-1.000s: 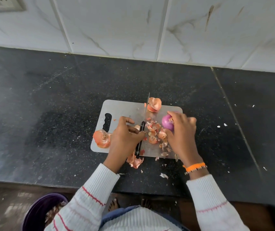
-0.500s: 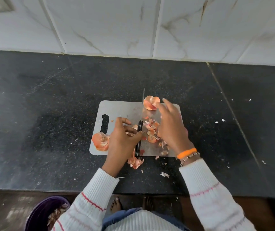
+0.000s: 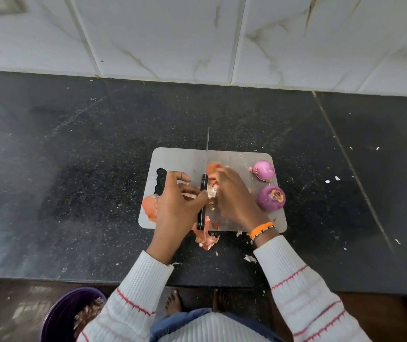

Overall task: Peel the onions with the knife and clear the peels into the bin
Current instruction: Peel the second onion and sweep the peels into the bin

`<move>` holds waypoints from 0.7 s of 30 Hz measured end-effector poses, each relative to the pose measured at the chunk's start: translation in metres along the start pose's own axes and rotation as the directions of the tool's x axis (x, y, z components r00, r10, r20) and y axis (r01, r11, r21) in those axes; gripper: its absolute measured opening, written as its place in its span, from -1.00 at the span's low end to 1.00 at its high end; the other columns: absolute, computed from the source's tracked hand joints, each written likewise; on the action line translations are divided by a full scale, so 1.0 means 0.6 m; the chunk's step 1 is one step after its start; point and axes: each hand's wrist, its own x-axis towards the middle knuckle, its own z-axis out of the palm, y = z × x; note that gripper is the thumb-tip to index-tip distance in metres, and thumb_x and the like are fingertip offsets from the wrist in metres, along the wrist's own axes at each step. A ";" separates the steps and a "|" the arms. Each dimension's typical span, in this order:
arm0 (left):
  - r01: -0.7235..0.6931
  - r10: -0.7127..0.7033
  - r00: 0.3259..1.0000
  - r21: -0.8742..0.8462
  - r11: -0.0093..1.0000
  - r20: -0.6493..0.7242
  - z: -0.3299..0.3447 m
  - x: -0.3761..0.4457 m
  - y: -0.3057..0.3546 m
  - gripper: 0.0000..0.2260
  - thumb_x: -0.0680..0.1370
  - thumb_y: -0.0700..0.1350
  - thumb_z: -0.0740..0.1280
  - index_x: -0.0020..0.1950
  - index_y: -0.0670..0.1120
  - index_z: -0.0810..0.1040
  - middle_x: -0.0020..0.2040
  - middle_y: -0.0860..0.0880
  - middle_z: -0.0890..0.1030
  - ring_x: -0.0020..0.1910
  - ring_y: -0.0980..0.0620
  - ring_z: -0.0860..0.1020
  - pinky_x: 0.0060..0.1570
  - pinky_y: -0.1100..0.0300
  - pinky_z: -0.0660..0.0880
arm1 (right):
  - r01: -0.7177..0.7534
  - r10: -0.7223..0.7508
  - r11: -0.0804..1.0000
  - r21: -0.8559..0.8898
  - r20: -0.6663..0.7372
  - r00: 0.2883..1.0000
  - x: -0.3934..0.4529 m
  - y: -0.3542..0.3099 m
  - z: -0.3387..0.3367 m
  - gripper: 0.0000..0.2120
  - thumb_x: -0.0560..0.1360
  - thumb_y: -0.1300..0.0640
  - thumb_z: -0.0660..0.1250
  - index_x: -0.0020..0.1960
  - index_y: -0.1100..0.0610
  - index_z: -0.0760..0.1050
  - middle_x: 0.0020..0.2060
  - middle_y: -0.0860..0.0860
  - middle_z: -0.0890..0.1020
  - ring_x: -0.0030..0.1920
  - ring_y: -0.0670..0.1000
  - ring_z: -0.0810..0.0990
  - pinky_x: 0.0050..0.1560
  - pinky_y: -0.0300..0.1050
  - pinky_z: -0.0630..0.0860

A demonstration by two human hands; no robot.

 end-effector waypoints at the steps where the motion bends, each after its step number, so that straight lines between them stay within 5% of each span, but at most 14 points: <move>1: -0.003 0.003 1.000 -0.003 1.000 0.006 0.001 0.000 0.002 -0.67 0.42 -0.14 0.45 0.04 -0.01 0.35 -0.15 -0.01 0.64 -0.25 0.06 0.61 -0.40 0.43 0.42 | 0.031 -0.030 0.998 0.060 -0.014 0.999 -0.009 -0.006 -0.001 -0.57 0.54 0.36 0.17 0.39 0.19 0.28 0.41 0.09 0.31 0.46 0.08 0.18 0.46 0.04 0.15; 5: -0.014 0.014 1.000 0.017 1.000 0.013 0.001 -0.002 0.008 -0.67 0.43 -0.15 0.45 0.06 -0.03 0.36 -0.15 0.01 0.63 -0.29 0.13 0.59 -0.41 0.49 0.37 | -0.001 0.051 0.949 0.316 -0.147 0.988 -0.058 -0.016 -0.004 -0.53 0.56 0.33 0.17 0.44 0.11 0.23 0.48 0.04 0.17 0.50 0.04 0.08 0.47 0.01 0.12; 10: -0.007 0.007 1.000 0.031 1.000 0.003 -0.010 -0.001 0.011 -0.70 0.45 -0.16 0.43 0.06 -0.03 0.35 -0.11 -0.02 0.63 -0.33 0.13 0.55 -0.41 0.52 0.36 | -0.261 0.272 0.933 0.246 -0.009 0.962 -0.071 -0.007 0.016 -0.45 0.63 0.14 0.04 0.54 0.07 -0.13 0.53 0.03 -0.17 0.52 0.03 -0.23 0.51 0.03 -0.13; 14: -0.008 0.009 0.999 0.041 0.999 -0.031 -0.023 0.005 0.007 -0.70 0.44 -0.14 0.43 0.03 0.00 0.35 -0.13 0.02 0.64 -0.41 0.23 0.48 -0.41 0.42 0.39 | -0.189 0.195 0.956 0.224 -0.007 0.981 -0.043 -0.015 0.042 -0.48 0.65 0.06 -0.02 0.54 0.06 -0.13 0.54 0.03 -0.12 0.53 0.00 -0.20 0.51 0.07 -0.13; 18: -0.024 0.026 0.998 0.028 0.999 -0.061 -0.032 0.005 0.010 -0.71 0.44 -0.16 0.42 -0.03 0.06 0.33 -0.15 0.04 0.64 -0.44 0.30 0.46 -0.26 0.26 0.40 | -0.084 0.079 0.936 0.341 0.027 0.997 -0.022 -0.047 0.047 -0.46 0.61 -0.12 -0.11 0.53 0.03 -0.10 0.54 0.01 -0.08 0.51 -0.10 -0.19 0.49 -0.11 -0.19; 21: -0.022 0.025 0.998 0.051 0.998 -0.062 -0.032 0.008 0.012 -0.69 0.44 -0.15 0.42 -0.08 0.11 0.31 -0.15 0.04 0.64 -0.40 0.23 0.49 -0.23 0.15 0.46 | -0.132 0.151 0.839 0.529 0.007 0.988 -0.031 -0.053 0.020 -0.51 0.63 0.02 -0.01 0.53 0.04 -0.02 0.54 -0.01 -0.06 0.49 -0.14 -0.12 0.46 -0.22 -0.07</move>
